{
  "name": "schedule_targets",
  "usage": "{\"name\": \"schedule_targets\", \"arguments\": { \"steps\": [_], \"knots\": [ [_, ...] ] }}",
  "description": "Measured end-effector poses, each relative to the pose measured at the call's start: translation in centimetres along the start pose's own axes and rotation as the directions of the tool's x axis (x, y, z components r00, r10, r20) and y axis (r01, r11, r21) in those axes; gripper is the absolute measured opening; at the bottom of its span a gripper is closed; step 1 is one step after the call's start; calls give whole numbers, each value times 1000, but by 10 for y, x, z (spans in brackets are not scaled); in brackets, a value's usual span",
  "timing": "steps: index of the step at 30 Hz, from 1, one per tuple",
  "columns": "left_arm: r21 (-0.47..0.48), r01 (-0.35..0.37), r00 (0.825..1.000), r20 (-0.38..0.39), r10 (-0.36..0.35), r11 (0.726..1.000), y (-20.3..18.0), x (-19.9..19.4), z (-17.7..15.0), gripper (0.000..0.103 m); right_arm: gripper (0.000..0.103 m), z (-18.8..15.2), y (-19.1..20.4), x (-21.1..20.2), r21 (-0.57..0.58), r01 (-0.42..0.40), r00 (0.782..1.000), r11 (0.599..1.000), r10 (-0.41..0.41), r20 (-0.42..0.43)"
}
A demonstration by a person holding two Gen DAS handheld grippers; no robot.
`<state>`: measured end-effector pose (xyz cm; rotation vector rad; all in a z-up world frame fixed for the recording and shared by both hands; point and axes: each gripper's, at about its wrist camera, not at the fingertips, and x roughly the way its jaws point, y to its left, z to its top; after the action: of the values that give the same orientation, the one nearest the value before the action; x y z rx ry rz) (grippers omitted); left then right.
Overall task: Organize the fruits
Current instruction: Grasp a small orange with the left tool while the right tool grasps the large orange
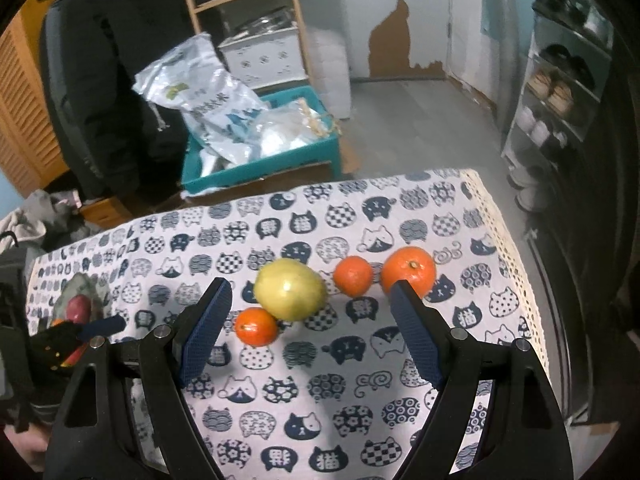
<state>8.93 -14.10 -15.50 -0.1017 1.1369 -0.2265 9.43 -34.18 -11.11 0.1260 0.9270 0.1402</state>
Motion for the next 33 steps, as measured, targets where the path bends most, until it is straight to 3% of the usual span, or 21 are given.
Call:
{"name": "schedule_targets", "arguments": {
  "steps": [16,28,33],
  "knots": [
    [51,24,995,-96,-19,998,-34,78,17,81,82,-18,-71,58,137,72,991,988,-56,-119],
    [55,28,991,-135,-21,998,-35,112,19,81,82,-23,-93,79,154,92,985,984,-67,-158],
    [71,35,990,-135,-25,997,-35,118,21,65,82,-19,-94,98,136,90,983,987,-66,-170]
  ]
}}
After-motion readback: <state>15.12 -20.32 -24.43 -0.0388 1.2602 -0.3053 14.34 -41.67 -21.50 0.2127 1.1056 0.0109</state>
